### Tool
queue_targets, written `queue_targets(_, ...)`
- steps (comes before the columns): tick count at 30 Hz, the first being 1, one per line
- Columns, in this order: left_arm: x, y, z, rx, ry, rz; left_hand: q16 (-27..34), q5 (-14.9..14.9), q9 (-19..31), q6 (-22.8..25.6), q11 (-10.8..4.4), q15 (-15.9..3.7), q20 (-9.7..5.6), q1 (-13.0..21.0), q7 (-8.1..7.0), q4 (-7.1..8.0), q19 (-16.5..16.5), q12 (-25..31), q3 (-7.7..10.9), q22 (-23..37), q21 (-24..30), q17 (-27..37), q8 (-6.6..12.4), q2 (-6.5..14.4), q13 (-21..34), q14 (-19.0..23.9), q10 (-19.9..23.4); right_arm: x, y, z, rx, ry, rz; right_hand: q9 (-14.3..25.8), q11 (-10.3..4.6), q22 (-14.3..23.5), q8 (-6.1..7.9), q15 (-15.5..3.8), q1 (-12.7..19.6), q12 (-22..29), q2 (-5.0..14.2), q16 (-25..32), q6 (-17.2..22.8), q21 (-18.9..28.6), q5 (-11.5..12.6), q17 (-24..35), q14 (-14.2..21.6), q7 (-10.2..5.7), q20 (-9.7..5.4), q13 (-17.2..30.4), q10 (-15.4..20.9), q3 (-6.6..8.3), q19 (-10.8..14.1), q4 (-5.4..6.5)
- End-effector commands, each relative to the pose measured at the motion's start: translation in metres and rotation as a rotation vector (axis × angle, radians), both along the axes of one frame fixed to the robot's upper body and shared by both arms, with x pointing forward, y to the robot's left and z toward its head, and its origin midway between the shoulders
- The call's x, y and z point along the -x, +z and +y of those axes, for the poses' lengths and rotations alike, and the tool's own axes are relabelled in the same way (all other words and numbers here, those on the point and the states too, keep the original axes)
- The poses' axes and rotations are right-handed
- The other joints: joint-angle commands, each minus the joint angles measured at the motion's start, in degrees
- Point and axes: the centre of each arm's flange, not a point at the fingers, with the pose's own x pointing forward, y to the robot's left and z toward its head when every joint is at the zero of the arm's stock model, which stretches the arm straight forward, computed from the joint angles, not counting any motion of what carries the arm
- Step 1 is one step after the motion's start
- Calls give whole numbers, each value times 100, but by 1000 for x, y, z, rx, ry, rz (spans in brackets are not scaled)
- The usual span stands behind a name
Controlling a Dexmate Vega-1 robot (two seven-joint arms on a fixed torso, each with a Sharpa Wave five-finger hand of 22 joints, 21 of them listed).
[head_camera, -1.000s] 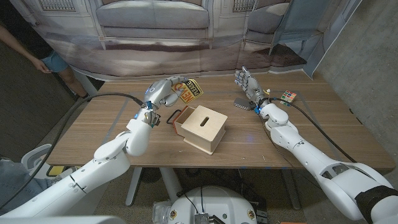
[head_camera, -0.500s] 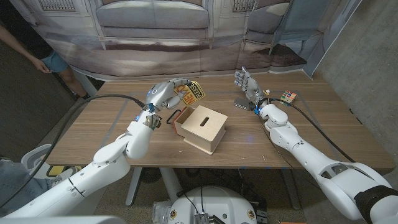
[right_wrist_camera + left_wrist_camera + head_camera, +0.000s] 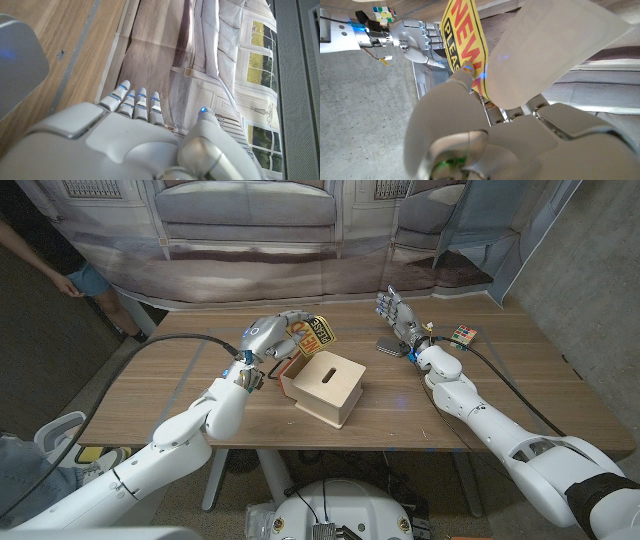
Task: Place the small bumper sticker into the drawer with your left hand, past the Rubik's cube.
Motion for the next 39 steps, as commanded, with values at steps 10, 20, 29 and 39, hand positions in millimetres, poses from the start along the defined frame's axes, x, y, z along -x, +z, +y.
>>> queue_targets(10, 3, 0, -12, -37, -43, 39, -48, -5, 21, -31, -20, -568, 97, -119, 10, 28, -97, -50, -60, 18, -9, 32, -37, -24, 12, -148, -85, -1, 0, -3, 4, 0, 2, 22, -18, 10, 4, 9, -3, -34, 70, -10, 52, -4, 4, 23, 75, 1, -11, 14, 41, -3, 35, -6)
queue_targets(20, 4, 1, -14, -46, -58, 48, -45, -7, 19, -61, -21, -548, 122, -143, -7, 36, -121, -52, -70, 17, -20, 33, -52, -27, 11, -166, -110, 0, 1, -3, 0, 0, -1, 22, -20, 10, 2, 5, -2, -32, 71, -10, 49, -4, 4, 23, 78, -4, -9, 14, 45, -5, 33, -8)
queue_targets(29, 6, 2, -14, -50, -66, 64, -55, -12, 18, -109, -23, -548, 141, -176, 8, 47, -151, -58, -88, 15, -36, 33, -72, -42, 11, -213, -146, 1, 2, -2, 2, 2, -4, 22, -17, 10, 1, -1, -1, -28, 73, -9, 46, -6, 3, 23, 80, -4, -5, 14, 57, -7, 29, -10)
queue_targets(39, 9, 5, -15, -51, -85, 67, -51, -16, 17, -121, -49, -539, 144, -214, 1, 56, -149, -54, -111, 14, -39, 30, -75, -66, 11, -226, -159, 5, 4, -4, 3, -2, -15, 22, -24, 10, 2, 5, 3, -34, 80, -10, 47, -6, 1, 23, 80, -7, -4, 14, 46, -5, 28, -12)
